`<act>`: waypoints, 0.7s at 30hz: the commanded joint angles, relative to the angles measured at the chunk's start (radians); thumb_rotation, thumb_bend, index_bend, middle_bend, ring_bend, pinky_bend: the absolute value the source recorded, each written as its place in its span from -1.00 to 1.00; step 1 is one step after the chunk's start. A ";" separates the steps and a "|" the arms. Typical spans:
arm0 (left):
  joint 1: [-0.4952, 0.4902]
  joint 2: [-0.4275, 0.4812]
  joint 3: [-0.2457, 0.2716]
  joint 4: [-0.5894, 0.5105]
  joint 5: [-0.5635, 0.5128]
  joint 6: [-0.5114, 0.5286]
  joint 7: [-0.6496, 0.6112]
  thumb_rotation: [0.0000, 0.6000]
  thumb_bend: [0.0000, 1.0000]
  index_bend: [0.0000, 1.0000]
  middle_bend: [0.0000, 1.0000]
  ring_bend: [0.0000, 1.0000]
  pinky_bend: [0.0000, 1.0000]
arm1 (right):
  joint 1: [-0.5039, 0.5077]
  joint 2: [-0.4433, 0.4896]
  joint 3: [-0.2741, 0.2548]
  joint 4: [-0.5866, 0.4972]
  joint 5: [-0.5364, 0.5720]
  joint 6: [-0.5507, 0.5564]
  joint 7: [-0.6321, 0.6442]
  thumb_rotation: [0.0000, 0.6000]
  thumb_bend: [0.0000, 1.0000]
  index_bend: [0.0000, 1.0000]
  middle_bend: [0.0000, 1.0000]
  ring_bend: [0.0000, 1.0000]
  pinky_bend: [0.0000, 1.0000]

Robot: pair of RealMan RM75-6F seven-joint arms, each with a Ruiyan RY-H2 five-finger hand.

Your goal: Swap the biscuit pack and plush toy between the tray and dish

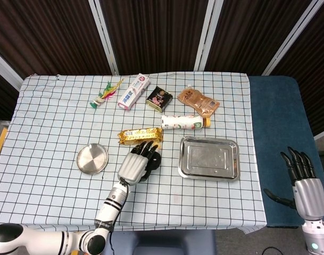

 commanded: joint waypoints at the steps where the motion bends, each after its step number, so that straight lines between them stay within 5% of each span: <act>1: 0.005 0.056 0.019 -0.048 -0.018 -0.012 0.007 1.00 -0.15 -1.00 -1.00 -1.00 -0.53 | 0.001 0.001 0.001 -0.002 0.003 -0.006 -0.002 1.00 -0.88 -1.00 -1.00 -1.00 -1.00; 14: -0.001 0.274 0.007 -0.255 -0.147 -0.014 0.023 1.00 -0.15 -1.00 -1.00 -1.00 -0.58 | 0.002 -0.001 -0.001 -0.004 0.006 -0.018 -0.016 1.00 -0.88 -1.00 -1.00 -1.00 -1.00; 21: 0.006 0.292 0.002 -0.270 -0.087 0.022 -0.036 1.00 -0.15 -1.00 -1.00 -1.00 -0.61 | 0.002 -0.002 0.000 -0.004 0.007 -0.019 -0.020 1.00 -0.88 -1.00 -1.00 -1.00 -1.00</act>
